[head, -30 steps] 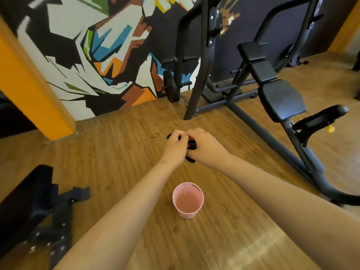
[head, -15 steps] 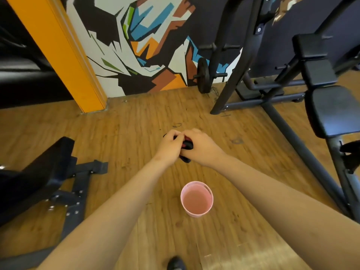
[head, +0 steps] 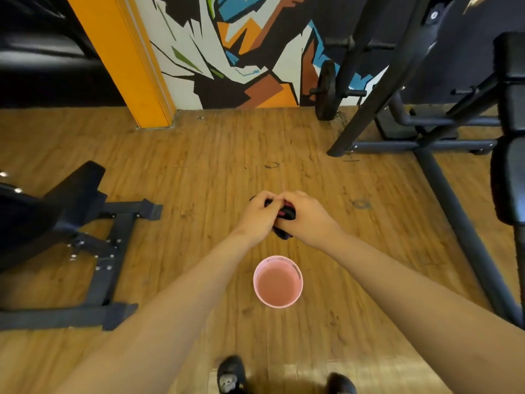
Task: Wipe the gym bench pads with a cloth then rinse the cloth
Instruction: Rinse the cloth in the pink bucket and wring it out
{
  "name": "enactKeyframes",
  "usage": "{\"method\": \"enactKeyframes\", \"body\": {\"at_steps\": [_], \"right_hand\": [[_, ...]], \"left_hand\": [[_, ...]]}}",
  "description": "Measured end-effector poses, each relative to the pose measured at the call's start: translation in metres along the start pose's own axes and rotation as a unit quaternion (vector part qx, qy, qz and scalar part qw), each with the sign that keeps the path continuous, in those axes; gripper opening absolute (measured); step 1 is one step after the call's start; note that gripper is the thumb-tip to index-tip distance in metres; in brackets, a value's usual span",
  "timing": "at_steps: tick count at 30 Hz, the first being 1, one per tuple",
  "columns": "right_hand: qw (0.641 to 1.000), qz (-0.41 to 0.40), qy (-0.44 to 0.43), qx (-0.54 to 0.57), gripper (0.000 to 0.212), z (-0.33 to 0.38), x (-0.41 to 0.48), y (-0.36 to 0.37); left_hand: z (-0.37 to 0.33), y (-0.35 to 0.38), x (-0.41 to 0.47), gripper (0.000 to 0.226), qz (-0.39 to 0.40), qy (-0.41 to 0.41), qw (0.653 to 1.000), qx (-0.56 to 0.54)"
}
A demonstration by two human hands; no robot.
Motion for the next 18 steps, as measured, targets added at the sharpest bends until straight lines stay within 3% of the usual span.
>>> {"method": "enactKeyframes", "body": {"at_steps": [6, 14, 18], "right_hand": [[0.998, 0.051, -0.018, 0.036, 0.029, -0.063, 0.002, 0.026], [0.991, 0.081, 0.016, 0.101, 0.027, -0.174, 0.017, 0.128], [0.954, 0.110, 0.088, 0.263, 0.027, -0.246, 0.026, 0.201]], "left_hand": [[0.063, 0.027, 0.025, 0.015, -0.077, -0.012, 0.997, -0.019], [0.207, 0.037, 0.080, 0.011, -0.092, -0.050, 0.994, -0.035], [0.303, 0.033, 0.116, 0.011, -0.096, -0.065, 0.993, 0.003]]}}
Point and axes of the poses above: each hand's wrist, its own x-axis towards the middle knuckle, its own y-axis out of the palm, z = x × y, the point moved 7 cm from there along x, towards the middle knuckle, and after that the axes turned 3 degrees about z, right-handed, at the moved point
